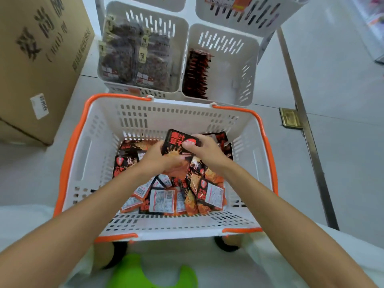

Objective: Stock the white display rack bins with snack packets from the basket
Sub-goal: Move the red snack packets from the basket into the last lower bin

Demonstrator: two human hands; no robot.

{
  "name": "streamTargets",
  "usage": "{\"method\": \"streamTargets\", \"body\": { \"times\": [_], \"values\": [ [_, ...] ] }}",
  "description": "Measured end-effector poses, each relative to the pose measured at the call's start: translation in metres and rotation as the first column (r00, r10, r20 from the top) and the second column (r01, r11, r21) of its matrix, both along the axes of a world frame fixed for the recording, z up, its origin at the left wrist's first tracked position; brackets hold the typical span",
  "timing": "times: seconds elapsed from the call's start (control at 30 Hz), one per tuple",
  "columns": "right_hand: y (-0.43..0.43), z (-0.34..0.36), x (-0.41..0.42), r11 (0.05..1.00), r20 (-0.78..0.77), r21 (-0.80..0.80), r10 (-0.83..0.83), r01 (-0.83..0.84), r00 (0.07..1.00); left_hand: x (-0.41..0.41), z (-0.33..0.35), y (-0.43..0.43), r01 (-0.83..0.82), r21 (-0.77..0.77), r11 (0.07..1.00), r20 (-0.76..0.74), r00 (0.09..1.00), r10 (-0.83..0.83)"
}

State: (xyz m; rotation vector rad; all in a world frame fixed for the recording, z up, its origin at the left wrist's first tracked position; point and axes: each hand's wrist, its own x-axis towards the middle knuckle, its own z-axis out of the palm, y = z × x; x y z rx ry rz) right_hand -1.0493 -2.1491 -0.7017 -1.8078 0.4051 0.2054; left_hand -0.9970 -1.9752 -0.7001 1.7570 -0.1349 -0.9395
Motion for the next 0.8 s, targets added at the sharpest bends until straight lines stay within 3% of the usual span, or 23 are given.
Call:
{"method": "streamTargets", "body": {
  "times": [0.07,0.13,0.23,0.3,0.33,0.4,0.47,0.5,0.57,0.63,0.67,0.73,0.8],
  "values": [
    [-0.005,-0.004,-0.006,0.986,-0.078,-0.001,0.168,-0.169,0.983,0.001,-0.004,0.003,-0.034,0.043,0.998,0.042,0.999,0.032],
    [-0.022,-0.024,-0.028,0.933,-0.29,-0.149,0.275,-0.327,0.917,0.005,-0.016,0.014,-0.108,0.084,0.991,0.015,0.994,0.107],
    [-0.041,-0.067,-0.074,0.722,-0.621,-0.388,0.254,-0.572,0.742,0.005,-0.031,0.031,-0.138,0.098,0.985,-0.101,0.984,0.148],
    [-0.047,-0.083,-0.085,0.613,-0.657,-0.457,0.255,-0.644,0.709,0.001,-0.04,0.036,-0.114,0.116,0.987,-0.162,0.978,0.132],
    [-0.049,-0.081,-0.081,0.633,-0.612,-0.484,0.248,-0.604,0.751,-0.001,-0.042,0.037,-0.109,0.122,0.986,-0.161,0.979,0.128],
    [-0.047,-0.059,-0.066,0.818,-0.456,-0.439,0.154,-0.372,0.877,-0.005,-0.047,0.037,-0.084,0.15,0.985,-0.131,0.986,0.104],
    [-0.037,-0.031,-0.043,0.91,-0.273,-0.385,0.044,-0.151,0.961,-0.009,-0.042,0.03,-0.035,0.102,0.994,-0.114,0.992,0.047],
    [-0.025,-0.017,-0.031,0.939,-0.224,-0.322,0.046,-0.118,0.973,-0.013,-0.035,0.023,0.006,0.052,0.999,-0.106,0.994,-0.001],
    [0.006,0.006,-0.016,0.989,-0.196,-0.031,0.136,-0.144,0.971,-0.02,-0.024,0.007,0.111,-0.005,0.994,-0.073,0.991,-0.111],
    [0.02,0.018,-0.007,0.975,-0.234,0.16,0.189,-0.154,0.954,-0.021,-0.025,0.003,0.101,-0.017,0.995,-0.033,0.994,-0.102],
    [0.02,0.015,-0.005,0.977,-0.224,0.141,0.188,-0.159,0.956,-0.018,-0.027,0.006,0.027,-0.003,1.0,-0.05,0.998,-0.027],
    [0.011,-0.005,-0.007,0.977,-0.194,-0.104,0.163,-0.185,0.967,-0.008,-0.034,0.019,-0.096,0.07,0.993,-0.131,0.986,0.104],
    [0.003,-0.04,-0.021,0.865,-0.376,-0.368,0.197,-0.341,0.905,-0.001,-0.04,0.032,-0.169,0.094,0.981,-0.205,0.961,0.185]
  ]
}}
